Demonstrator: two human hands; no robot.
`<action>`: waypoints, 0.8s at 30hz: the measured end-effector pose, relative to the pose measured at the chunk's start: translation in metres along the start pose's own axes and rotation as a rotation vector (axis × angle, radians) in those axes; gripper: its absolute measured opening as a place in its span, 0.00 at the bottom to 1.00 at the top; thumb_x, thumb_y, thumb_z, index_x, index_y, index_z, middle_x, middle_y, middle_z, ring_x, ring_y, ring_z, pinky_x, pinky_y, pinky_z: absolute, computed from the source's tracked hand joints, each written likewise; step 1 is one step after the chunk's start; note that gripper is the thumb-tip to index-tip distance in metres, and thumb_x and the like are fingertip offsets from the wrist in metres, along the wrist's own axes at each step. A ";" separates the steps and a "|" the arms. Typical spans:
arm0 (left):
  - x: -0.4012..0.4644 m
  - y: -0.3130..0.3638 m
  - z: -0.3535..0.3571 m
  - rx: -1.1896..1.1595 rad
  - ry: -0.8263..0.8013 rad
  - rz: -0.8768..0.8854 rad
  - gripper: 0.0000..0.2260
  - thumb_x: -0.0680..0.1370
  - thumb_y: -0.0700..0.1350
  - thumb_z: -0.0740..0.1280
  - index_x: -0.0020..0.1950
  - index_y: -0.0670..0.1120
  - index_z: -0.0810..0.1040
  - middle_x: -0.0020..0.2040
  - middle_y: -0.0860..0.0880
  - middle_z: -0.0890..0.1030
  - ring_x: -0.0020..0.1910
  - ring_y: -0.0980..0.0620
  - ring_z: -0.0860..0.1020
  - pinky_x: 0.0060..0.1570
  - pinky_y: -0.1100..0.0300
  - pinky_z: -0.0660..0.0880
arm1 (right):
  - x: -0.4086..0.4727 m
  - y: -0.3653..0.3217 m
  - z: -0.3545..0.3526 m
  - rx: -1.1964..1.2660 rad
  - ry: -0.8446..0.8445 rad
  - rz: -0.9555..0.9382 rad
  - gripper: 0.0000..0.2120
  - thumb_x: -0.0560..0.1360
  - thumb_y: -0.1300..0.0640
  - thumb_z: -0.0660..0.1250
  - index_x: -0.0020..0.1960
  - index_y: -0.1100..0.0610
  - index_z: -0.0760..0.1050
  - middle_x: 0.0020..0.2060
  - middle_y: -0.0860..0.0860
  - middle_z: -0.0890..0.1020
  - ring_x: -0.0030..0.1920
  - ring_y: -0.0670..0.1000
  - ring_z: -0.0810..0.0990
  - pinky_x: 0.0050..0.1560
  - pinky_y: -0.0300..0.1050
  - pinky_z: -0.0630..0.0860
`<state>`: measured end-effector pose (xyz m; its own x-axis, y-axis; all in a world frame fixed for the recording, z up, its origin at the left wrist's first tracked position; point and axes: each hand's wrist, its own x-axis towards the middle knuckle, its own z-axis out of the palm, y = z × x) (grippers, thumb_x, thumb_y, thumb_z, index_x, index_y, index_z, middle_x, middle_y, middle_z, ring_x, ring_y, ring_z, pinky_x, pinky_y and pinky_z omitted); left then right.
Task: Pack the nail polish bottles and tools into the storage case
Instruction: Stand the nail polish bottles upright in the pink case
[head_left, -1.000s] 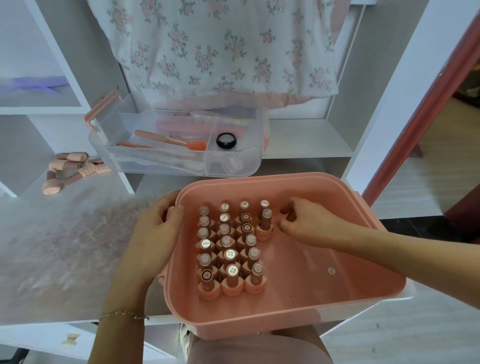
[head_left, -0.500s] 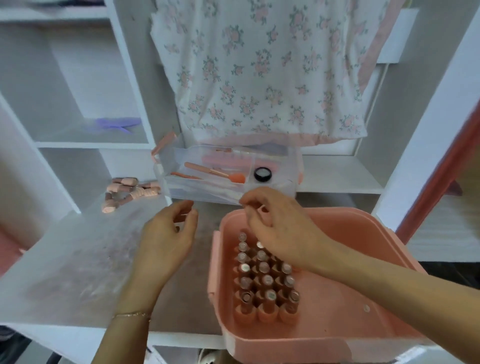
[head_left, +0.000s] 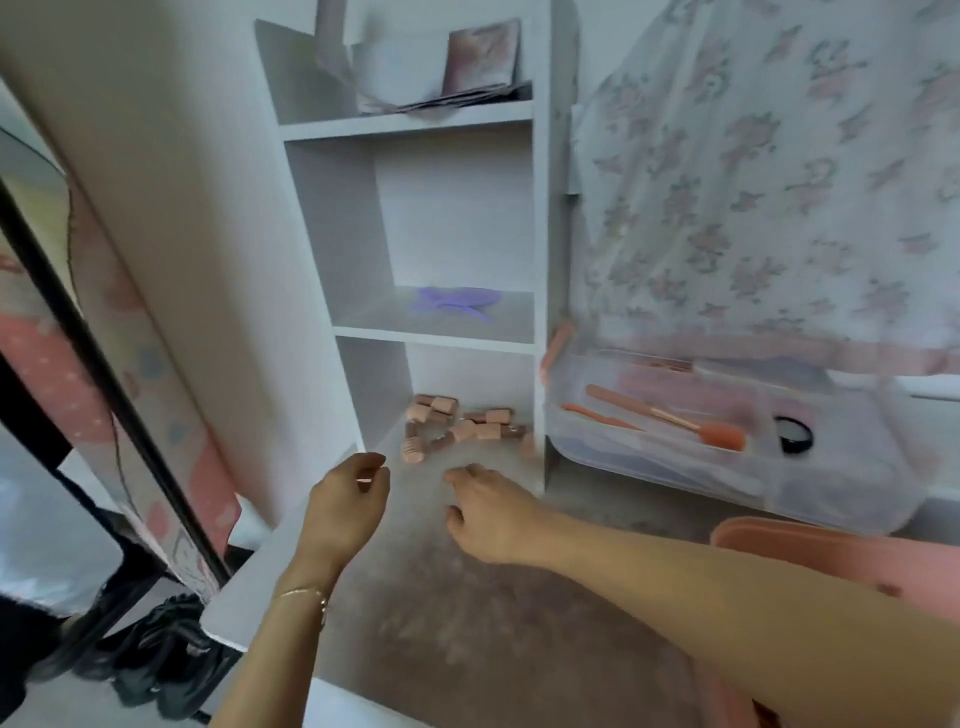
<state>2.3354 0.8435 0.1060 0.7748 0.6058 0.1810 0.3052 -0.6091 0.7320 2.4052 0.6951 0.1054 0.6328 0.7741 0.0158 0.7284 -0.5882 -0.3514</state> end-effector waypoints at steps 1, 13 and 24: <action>0.009 -0.008 0.004 0.000 -0.016 -0.023 0.13 0.78 0.43 0.61 0.61 0.44 0.76 0.57 0.46 0.80 0.55 0.48 0.78 0.51 0.63 0.66 | 0.016 0.003 0.008 0.000 0.012 0.042 0.20 0.78 0.55 0.55 0.67 0.64 0.62 0.62 0.62 0.70 0.61 0.61 0.70 0.60 0.55 0.71; 0.113 -0.055 0.071 0.030 0.013 -0.097 0.12 0.78 0.45 0.60 0.34 0.47 0.69 0.40 0.44 0.77 0.43 0.41 0.74 0.40 0.56 0.68 | 0.153 0.060 0.061 -0.099 0.156 0.062 0.23 0.76 0.52 0.59 0.70 0.50 0.60 0.72 0.49 0.62 0.73 0.54 0.53 0.71 0.61 0.46; 0.111 -0.050 0.088 0.082 -0.073 -0.123 0.11 0.79 0.47 0.59 0.55 0.41 0.71 0.54 0.42 0.77 0.53 0.41 0.73 0.51 0.52 0.71 | 0.134 0.058 0.063 -0.160 0.270 0.010 0.10 0.78 0.53 0.57 0.56 0.52 0.73 0.56 0.52 0.72 0.62 0.54 0.64 0.69 0.56 0.49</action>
<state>2.4551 0.8964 0.0316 0.7659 0.6416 0.0426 0.4423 -0.5738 0.6893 2.5158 0.7790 0.0282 0.6716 0.6905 0.2687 0.7402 -0.6416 -0.2012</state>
